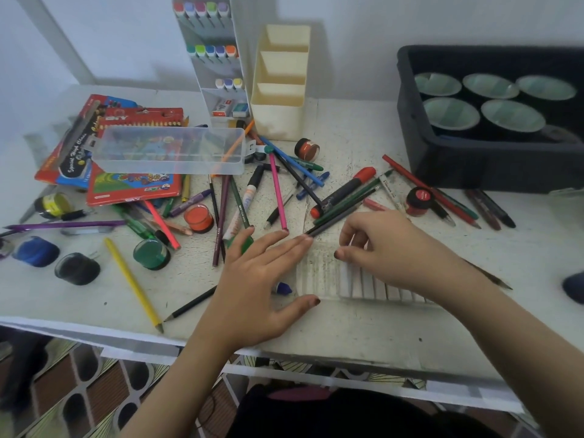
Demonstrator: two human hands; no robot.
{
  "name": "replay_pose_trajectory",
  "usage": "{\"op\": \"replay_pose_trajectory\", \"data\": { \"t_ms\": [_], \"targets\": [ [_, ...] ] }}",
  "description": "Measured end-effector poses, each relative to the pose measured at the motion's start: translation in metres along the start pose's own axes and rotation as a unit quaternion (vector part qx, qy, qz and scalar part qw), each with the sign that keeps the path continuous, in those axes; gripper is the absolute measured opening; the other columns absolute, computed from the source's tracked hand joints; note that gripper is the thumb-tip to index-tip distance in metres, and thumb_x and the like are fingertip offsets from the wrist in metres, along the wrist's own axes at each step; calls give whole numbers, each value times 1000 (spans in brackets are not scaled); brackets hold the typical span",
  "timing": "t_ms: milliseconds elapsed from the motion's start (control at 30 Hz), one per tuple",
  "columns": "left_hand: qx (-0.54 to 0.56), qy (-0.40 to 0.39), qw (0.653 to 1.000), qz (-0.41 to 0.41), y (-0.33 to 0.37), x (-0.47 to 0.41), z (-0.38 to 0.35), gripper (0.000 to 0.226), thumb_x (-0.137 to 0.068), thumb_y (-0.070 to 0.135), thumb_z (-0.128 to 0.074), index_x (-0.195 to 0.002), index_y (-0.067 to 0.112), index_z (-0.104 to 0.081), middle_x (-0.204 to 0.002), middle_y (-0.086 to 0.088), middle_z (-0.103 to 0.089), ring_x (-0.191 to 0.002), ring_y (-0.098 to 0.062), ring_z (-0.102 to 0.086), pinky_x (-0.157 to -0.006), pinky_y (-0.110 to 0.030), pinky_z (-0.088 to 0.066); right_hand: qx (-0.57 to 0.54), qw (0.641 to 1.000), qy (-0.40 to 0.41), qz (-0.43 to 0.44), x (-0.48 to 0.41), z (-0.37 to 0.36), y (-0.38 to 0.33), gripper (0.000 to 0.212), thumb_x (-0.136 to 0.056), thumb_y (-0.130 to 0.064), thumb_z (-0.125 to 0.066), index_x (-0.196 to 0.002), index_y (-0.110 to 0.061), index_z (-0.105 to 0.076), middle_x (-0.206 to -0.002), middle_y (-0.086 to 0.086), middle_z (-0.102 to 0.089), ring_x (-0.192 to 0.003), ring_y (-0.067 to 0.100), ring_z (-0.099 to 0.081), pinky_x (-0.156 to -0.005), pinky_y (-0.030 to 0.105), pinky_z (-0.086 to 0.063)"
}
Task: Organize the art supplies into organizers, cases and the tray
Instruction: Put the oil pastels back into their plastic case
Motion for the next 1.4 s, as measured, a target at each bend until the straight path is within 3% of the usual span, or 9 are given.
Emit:
{"op": "replay_pose_trajectory", "data": {
  "t_ms": [133, 233, 333, 633, 733, 900, 1033, 1233, 1400],
  "targets": [
    [9, 4, 1000, 5, -1, 0, 2, 70, -80, 64, -49, -139, 25, -47, -131, 17, -55, -123, -8, -45, -113, -41, -17, 3, 1000, 7, 3, 9, -4, 1, 19, -89, -37, -60, -105, -27, -58, -82, -14, -56, -73, 0, -51, -63, 20, -42],
    [27, 15, 999, 13, -1, -1, 5, 73, -77, 63, -54, -140, 26, -45, -115, 18, -61, -118, -6, -47, -113, -39, -17, 44, 998, 39, 25, 16, -4, -2, 30, -91, -40, -55, -118, -29, -60, -94, -11, -53, -80, 4, -49, -72, 23, -44],
    [40, 22, 999, 19, -2, -1, 7, 78, -74, 64, -57, -140, 25, -42, -119, 22, -59, -119, -4, -47, -114, -36, -15, 46, 996, 64, 31, 26, -9, 0, 35, -92, -41, -51, -124, -29, -59, -97, -11, -48, -84, 6, -47, -75, 26, -45],
    [42, 21, 999, 26, -2, -3, 7, 76, -71, 65, -59, -135, 25, -44, -126, 25, -53, -121, 0, -45, -115, -36, -14, 66, 982, 162, 67, 41, -9, -4, 28, -78, -31, -74, -101, -15, -72, -78, -5, -54, -63, 11, -52, -46, 15, -32],
    [40, 26, 999, 25, 0, -4, 8, 70, -72, 65, -57, -128, 23, -52, -127, 24, -51, -118, 0, -46, -114, -36, -16, 85, 977, 181, 69, 43, -7, -8, 24, -75, -32, -77, -90, -14, -72, -75, -4, -56, -61, 14, -54, -46, 12, -25],
    [34, 26, 999, 24, 1, -4, 9, 68, -73, 65, -56, -126, 24, -54, -117, 21, -58, -112, -2, -47, -113, -35, -17, 93, 974, 195, 63, 45, -7, -8, 29, -76, -40, -61, -89, -16, -70, -76, -4, -56, -64, 15, -55, -49, 21, -33],
    [36, 30, 999, 27, 0, -4, 11, 69, -71, 67, -56, -125, 24, -54, -118, 22, -56, -113, 0, -47, -113, -32, -15, 54, 972, 222, 51, 45, -9, -7, 24, -77, -30, -73, -97, -17, -70, -85, -2, -57, -74, 15, -54, -59, 23, -35],
    [58, 47, 996, 48, -3, -4, 13, 66, -70, 54, -57, -128, 22, -51, -122, 28, -55, -119, 3, -47, -113, -30, -13, -73, 983, 131, 109, 27, -28, -40, 23, -78, -39, -59, -92, -28, -73, -78, -13, -43, -73, 7, -45, -65, 24, -34],
    [70, 54, 995, 42, -6, -3, 13, 76, -60, 44, -53, -131, 19, -49, -116, 38, -44, -117, 0, -47, -114, -29, -11, -27, 988, 72, 133, 9, -34, -73, 12, -78, -34, -65, -81, -23, -70, -98, -6, -63, -89, 17, -58, -80, 31, -40]
  ]
}}
Point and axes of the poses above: each hand's wrist, its own x-axis away from the middle knuckle, its own z-axis out of the back of the hand, y = z × x, the point moved 10 cm from there along -x, towards the middle knuckle
